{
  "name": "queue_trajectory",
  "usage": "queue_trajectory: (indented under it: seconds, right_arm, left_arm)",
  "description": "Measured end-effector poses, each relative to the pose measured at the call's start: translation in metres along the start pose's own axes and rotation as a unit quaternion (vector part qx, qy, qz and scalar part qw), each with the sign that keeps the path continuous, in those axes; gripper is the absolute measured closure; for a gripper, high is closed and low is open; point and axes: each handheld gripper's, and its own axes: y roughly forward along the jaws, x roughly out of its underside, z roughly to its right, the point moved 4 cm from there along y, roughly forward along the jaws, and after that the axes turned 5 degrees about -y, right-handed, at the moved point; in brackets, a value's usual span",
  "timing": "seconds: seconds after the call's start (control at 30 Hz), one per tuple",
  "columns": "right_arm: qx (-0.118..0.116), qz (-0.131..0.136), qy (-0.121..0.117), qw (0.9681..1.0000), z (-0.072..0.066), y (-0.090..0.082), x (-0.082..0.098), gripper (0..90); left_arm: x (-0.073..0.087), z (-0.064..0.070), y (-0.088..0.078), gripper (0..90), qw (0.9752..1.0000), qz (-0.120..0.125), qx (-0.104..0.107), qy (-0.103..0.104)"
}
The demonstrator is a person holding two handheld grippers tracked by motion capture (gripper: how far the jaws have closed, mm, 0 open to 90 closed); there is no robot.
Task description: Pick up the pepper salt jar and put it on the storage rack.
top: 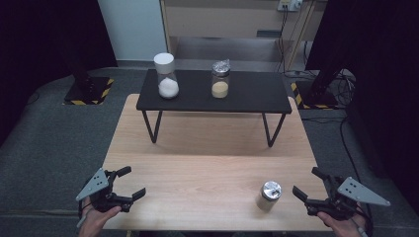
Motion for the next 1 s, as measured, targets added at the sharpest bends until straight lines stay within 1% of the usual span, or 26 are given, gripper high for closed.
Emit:
queue_trajectory:
  seconds: [0.2,0.27,0.43,0.6,0.73,0.8,1.0]
  right_arm:
    - [-0.007,-0.017,-0.002,0.9998,0.004,-0.006,-0.012,4.2]
    - [-0.005,-0.023,-0.008,0.9997,0.004,-0.008,-0.015,3.9]
    - [-0.009,-0.034,-0.013,0.9993,0.006,-0.009,-0.022,3.6]
    - [-0.017,-0.049,-0.019,0.9985,0.006,-0.003,-0.023,3.4]
    - [-0.029,-0.06,-0.023,0.9975,0.004,0.004,-0.021,3.4]
    - [-0.035,-0.062,-0.023,0.9972,0.004,0.008,-0.02,3.5]
    - [-0.058,-0.078,-0.032,0.9948,0.001,0.02,-0.017,3.5]
  left_arm:
    - [0.0,0.0,-0.001,1.4,1.0,0.001,0.0,0.0]
    - [0.0,0.0,0.0,1.3,1.0,0.001,-0.001,0.0]
    - [0.0,0.0,0.0,1.3,1.0,0.0,0.0,0.001]
    - [0.0,0.0,0.0,1.4,1.0,0.001,0.0,0.001]
    - [0.0,0.0,0.0,1.3,1.0,0.0,0.0,0.001]
    - [0.0,0.0,0.0,1.3,1.0,0.0,0.0,0.001]
    - [0.0,0.0,0.0,1.4,1.0,0.0,0.0,0.001]
